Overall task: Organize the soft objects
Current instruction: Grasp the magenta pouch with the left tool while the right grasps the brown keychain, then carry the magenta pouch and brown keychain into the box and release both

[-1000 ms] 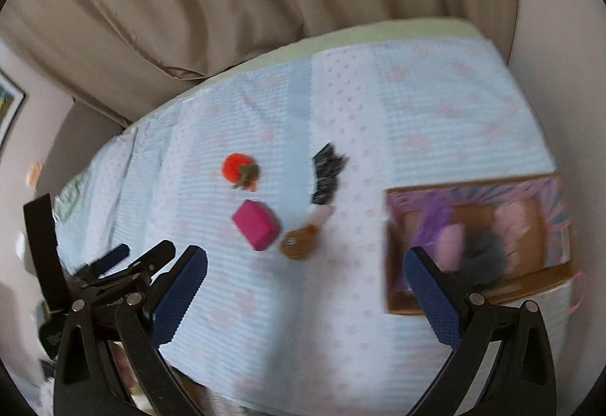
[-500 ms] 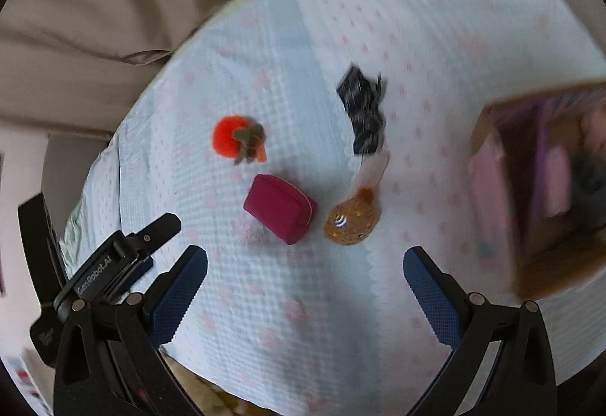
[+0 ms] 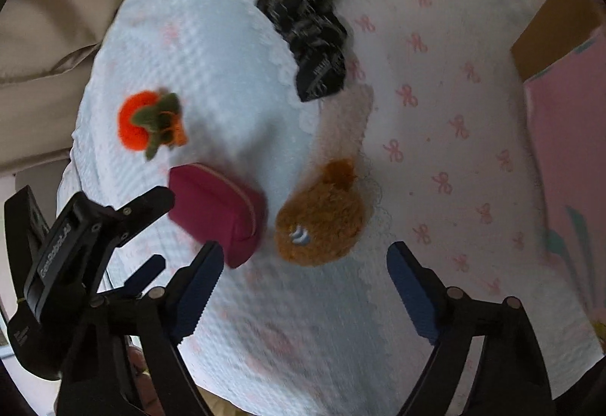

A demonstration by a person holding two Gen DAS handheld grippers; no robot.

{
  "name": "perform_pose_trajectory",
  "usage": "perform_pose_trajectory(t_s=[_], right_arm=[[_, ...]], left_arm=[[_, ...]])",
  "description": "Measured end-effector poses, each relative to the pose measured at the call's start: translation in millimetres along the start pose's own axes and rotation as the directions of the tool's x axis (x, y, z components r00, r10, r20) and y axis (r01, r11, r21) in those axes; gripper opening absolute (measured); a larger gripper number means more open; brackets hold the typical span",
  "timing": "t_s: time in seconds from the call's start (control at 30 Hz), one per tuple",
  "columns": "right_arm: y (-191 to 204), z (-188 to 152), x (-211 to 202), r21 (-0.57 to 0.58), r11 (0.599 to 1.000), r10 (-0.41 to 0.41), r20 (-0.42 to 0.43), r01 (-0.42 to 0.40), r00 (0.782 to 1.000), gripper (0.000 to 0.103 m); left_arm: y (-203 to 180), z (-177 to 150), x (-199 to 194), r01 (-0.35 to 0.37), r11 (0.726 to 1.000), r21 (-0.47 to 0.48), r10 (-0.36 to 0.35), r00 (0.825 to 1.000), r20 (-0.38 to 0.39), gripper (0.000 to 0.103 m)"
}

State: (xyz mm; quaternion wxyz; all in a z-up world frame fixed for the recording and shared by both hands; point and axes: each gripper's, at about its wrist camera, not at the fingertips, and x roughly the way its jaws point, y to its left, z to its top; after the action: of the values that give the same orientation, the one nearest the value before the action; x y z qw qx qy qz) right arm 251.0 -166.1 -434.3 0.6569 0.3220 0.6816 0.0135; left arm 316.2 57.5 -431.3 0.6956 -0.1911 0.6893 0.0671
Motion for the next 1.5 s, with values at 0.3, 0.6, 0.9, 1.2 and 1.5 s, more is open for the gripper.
perform_pose_trajectory(t_s=[0.3,0.6,0.9,1.2,1.5], right_arm=[[-4,10,28,0.053,0.999,0.005,-0.016,-0.004,1.0,0.07],[-8,16,37,0.029,0.999,-0.035,-0.045,0.036,0.998,0.046],[-10,2,19,0.011,1.0,-0.025,-0.009,0.025,1.0,0.039],[4,-25,-7,-0.029,1.0,0.012,0.045,-0.01,0.999,0.038],[14,-58,-62,-0.145,0.989,0.036,0.149,-0.014,0.988,0.038]], left_arm=[[-13,6,38,-0.035,0.999,-0.003,0.035,0.999,-0.031,0.101],[-19,2,56,0.001,1.0,0.015,0.0,0.999,-0.035,0.071],[-18,-17,30,0.037,0.996,0.077,-0.038,0.999,0.001,0.048],[-13,-51,-21,0.074,0.991,0.112,-0.082,0.995,0.063,0.045],[7,-75,-84,0.089,0.982,0.164,-0.116,0.98,0.163,0.046]])
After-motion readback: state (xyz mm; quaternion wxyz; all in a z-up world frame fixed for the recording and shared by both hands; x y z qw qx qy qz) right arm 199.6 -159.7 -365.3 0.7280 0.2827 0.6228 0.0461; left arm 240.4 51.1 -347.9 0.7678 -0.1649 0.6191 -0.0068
